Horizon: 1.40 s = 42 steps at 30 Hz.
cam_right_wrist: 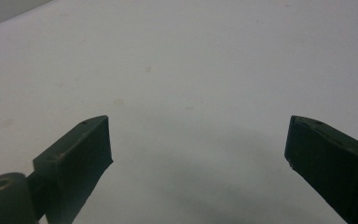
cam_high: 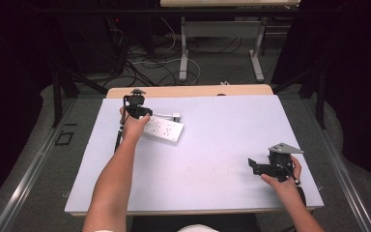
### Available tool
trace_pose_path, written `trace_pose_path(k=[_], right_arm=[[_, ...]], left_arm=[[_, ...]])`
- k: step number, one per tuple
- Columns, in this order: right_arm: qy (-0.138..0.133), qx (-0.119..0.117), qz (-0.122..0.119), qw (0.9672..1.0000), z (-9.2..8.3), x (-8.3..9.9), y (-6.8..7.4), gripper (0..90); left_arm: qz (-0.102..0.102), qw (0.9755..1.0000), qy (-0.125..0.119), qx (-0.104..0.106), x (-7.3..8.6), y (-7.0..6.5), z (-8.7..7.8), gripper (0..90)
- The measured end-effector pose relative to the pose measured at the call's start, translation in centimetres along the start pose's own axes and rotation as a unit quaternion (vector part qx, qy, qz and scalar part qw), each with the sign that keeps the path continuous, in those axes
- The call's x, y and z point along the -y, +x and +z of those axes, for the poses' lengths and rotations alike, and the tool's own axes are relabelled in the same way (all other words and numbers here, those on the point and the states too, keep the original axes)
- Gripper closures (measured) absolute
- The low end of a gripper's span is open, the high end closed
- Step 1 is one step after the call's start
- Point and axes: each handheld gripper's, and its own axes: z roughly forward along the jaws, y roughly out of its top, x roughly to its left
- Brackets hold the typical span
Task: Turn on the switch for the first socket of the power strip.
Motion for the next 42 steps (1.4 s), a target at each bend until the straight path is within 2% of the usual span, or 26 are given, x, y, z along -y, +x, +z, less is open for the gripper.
trace_pose_path(k=[4, 7, 9, 16, 27, 29, 34, 38, 39, 41, 42], right_arm=[[-0.001, -0.001, -0.005, 1.0, 0.0, 0.0, 0.0, 6.4], [-0.001, -0.001, -0.005, 1.0, 0.1, 0.0, 0.0, 6.4], [-0.001, -0.002, -0.004, 1.0, 0.1, 0.0, 0.0, 6.4], [-0.002, -0.002, -0.003, 1.0, 0.0, 0.0, -0.1, 6.4], [-0.003, -0.002, -0.001, 1.0, -0.1, 0.0, -0.2, 6.5], [-0.003, -0.001, 0.0, 1.0, -0.2, 0.0, -0.2, 6.5], [-0.004, -0.001, 0.0, 1.0, -0.2, 0.0, -0.3, 6.6], [-0.005, 0.0, -0.003, 1.0, -0.2, 0.0, -0.3, 6.6], [-0.004, -0.001, 0.002, 1.0, -0.3, 0.0, -0.2, 6.6], [-0.005, 0.0, -0.002, 1.0, -0.2, 0.0, -0.3, 6.6], [-0.005, 0.001, -0.003, 1.0, -0.2, 0.0, -0.3, 6.7]], left_arm=[[0.005, 0.9999, -0.009, 0.006, -0.1, -0.2, -0.5, 67.3], [0.001, 0.9998, -0.019, 0.005, -0.1, -0.4, -0.7, 62.7], [0.002, 0.9999, -0.014, 0.005, -0.2, -0.4, -1.0, 60.7], [0.006, 0.9998, -0.02, 0.007, -0.2, -0.5, -1.6, 55.8], [-0.003, 0.9997, -0.015, 0.02, 0.0, 0.1, -2.5, 45.4], [0.001, 0.9998, -0.01, 0.019, 0.0, 0.4, -2.9, 44.3], [0.002, 0.9995, -0.026, 0.018, 0.1, 0.6, -3.8, 41.9], [0.006, 0.9992, -0.027, 0.028, 0.2, 0.8, -4.7, 39.6], [0.008, 0.999, -0.031, 0.031, 0.2, 0.8, -4.8, 39.2], [0.012, 0.9987, -0.037, 0.034, 0.4, 0.9, -5.1, 38.4], [0.017, 0.9986, -0.03, 0.041, 0.5, 1.0, -5.3, 38.2]])
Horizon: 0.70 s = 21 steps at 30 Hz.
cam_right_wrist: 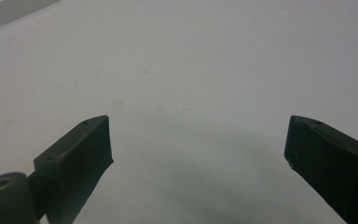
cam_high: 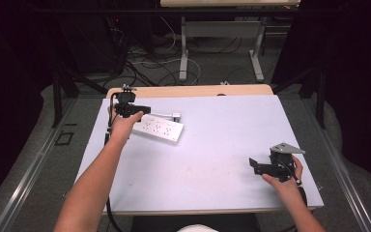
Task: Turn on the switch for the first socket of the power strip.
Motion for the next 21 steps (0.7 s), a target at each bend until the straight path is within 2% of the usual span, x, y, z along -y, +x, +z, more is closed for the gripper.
trace_pose_path(k=[4, 13, 18, 21], right_arm=[[0.0, 0.001, 0.0, 1.0, 0.0, 0.0, 0.0, 6.7], [0.001, -0.001, 0.001, 1.0, 0.1, 0.0, 0.2, 7.1], [0.004, 0.001, 0.001, 1.0, 0.1, 0.0, 0.2, 7.1], [0.002, -0.001, 0.003, 1.0, 0.1, 0.0, 0.2, 7.1]], left_arm=[[0.015, 0.9998, -0.01, 0.011, 0.7, 0.2, -0.6, 37.2], [0.025, 0.9989, -0.028, 0.027, 2.0, 0.7, -2.4, 34.9], [0.035, 0.9982, -0.03, 0.038, 2.6, 0.5, -3.4, 34.8], [0.033, 0.9978, -0.04, 0.041, 2.9, 0.1, -4.0, 29.4]])
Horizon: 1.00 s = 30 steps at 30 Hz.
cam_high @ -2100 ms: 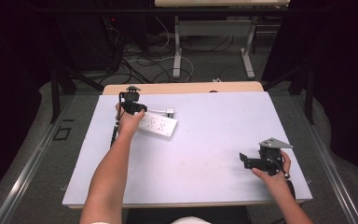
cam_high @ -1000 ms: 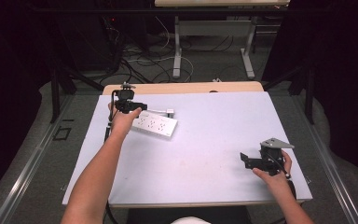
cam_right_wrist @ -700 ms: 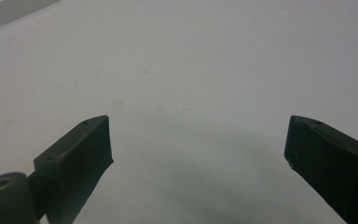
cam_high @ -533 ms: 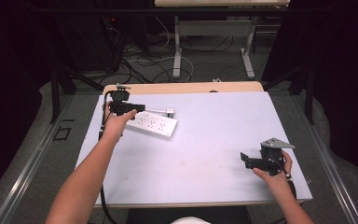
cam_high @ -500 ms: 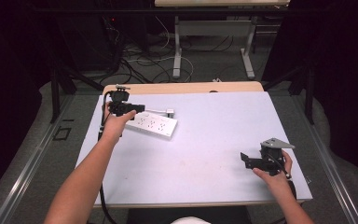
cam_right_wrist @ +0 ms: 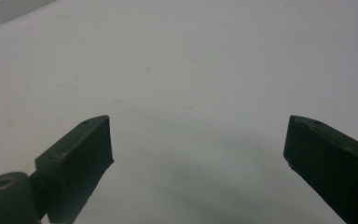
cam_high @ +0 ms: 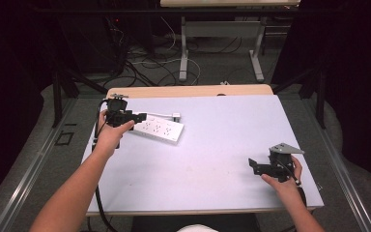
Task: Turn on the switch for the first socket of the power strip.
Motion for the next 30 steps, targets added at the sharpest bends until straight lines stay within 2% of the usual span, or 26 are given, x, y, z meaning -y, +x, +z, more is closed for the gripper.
trace_pose_path(k=[3, 7, 10, 16, 23, 27, 30], right_arm=[[0.0, 0.001, -0.002, 1.0, 0.0, 0.0, 0.0, 7.1], [-0.001, 0.001, -0.003, 1.0, -0.1, 0.0, 0.0, 7.1], [-0.001, 0.002, -0.001, 1.0, -0.1, 0.0, 0.0, 7.1], [-0.002, 0.001, -0.001, 1.0, -0.1, 0.0, 0.0, 7.1], [-0.005, 0.006, 0.002, 1.0, -0.2, 0.1, 0.1, 7.1], [-0.002, 0.004, 0.003, 1.0, -0.3, 0.1, 0.1, 7.1], [-0.002, 0.005, 0.002, 1.0, -0.4, 0.1, 0.0, 7.1]], left_arm=[[0.002, 1.0, -0.004, 0.008, 0.2, -0.4, -0.7, 23.9], [0.018, 0.9998, -0.01, 0.008, 0.7, -1.0, -1.4, 16.7], [0.022, 0.9997, -0.01, 0.01, 1.3, -1.5, -1.8, 13.8], [0.034, 0.9991, -0.011, 0.021, 2.4, -2.2, -2.3, 0.8], [0.046, 0.9981, -0.023, 0.033, 3.6, -3.1, -3.4, 0.2], [0.035, 0.9982, -0.031, 0.037, 4.3, -3.4, -4.0, 0.2], [0.036, 0.9981, -0.034, 0.036, 4.9, -3.5, -4.4, 0.2]])
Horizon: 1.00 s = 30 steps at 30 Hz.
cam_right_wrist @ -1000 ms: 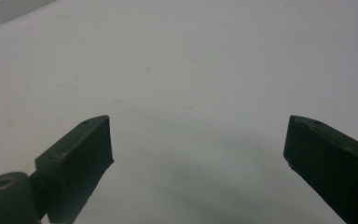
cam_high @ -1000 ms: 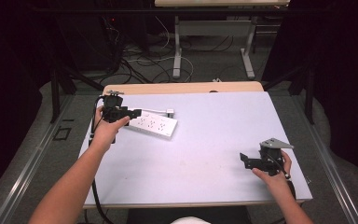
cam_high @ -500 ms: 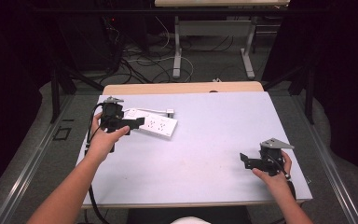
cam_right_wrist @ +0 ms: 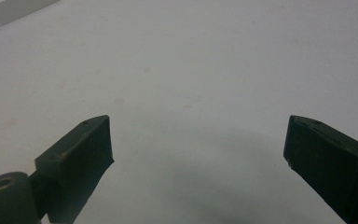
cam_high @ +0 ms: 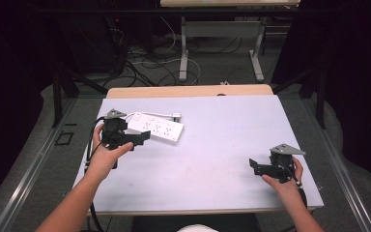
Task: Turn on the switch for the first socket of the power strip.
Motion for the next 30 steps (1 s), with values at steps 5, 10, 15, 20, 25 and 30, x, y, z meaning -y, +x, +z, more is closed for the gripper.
trace_pose_path(k=[5, 10, 15, 20, 25, 30], right_arm=[[-0.001, 0.001, 0.003, 1.0, -0.1, 0.0, 0.0, 7.1], [-0.001, 0.003, 0.003, 1.0, -0.2, 0.1, 0.0, 7.1], [-0.002, 0.001, 0.003, 1.0, -0.1, 0.1, 0.0, 7.1], [-0.002, 0.001, 0.004, 1.0, -0.1, 0.0, 0.0, 7.1], [-0.001, 0.002, 0.003, 1.0, -0.1, 0.1, 0.1, 7.1], [-0.002, 0.003, -0.002, 1.0, -0.1, 0.1, 0.0, 7.1]], left_arm=[[0.002, 1.0, -0.002, -0.009, 1.1, 0.1, -0.7, 0.2], [0.0, 0.9999, -0.002, -0.016, 2.4, 0.3, -0.9, 0.2], [-0.011, 0.9997, -0.003, -0.021, 3.7, 0.3, -1.2, 0.2], [-0.009, 0.9998, -0.005, -0.016, 4.8, 0.3, -1.8, 0.2], [-0.017, 0.9997, -0.009, -0.015, 6.3, 0.3, -2.1, 0.2], [-0.028, 0.9994, -0.011, -0.014, 7.8, 0.4, -2.1, 0.2]])
